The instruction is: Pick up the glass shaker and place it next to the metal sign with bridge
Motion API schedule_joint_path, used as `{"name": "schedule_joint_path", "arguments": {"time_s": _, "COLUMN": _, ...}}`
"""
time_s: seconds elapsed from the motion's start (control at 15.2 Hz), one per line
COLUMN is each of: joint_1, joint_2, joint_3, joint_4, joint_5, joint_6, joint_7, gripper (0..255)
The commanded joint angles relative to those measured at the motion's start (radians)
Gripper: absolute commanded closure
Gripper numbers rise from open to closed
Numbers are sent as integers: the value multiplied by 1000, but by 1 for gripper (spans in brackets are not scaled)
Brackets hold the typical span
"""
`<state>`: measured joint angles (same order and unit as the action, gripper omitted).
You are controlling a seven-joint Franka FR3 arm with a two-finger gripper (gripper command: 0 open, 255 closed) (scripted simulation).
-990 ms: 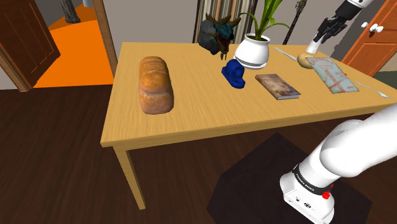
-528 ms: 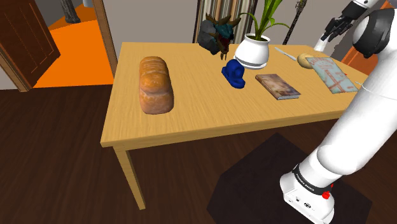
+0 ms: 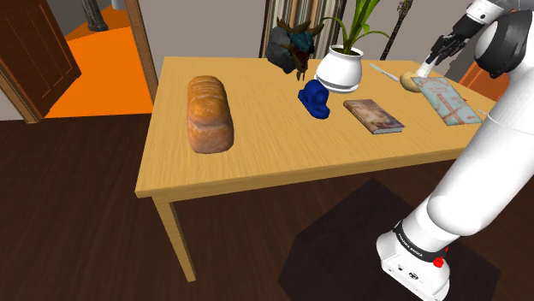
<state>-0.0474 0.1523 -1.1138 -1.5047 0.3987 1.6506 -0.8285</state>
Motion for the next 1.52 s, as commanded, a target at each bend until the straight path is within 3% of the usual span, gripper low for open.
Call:
{"name": "schedule_joint_path", "arguments": {"time_s": 0.0, "joint_1": 14, "joint_2": -11, "joint_3": 1, "joint_4": -38, "joint_5": -10, "joint_6": 34, "joint_7": 1, "gripper": 255}}
{"name": "schedule_joint_path", "arguments": {"time_s": 0.73, "joint_1": 50, "joint_2": -44, "joint_3": 4, "joint_4": -208, "joint_5": -32, "joint_6": 190, "joint_7": -18, "gripper": 255}}
{"name": "schedule_joint_path", "arguments": {"time_s": 1.45, "joint_1": 49, "joint_2": -22, "joint_3": 13, "joint_4": -338, "joint_5": 6, "joint_6": 322, "joint_7": -69, "gripper": 255}}
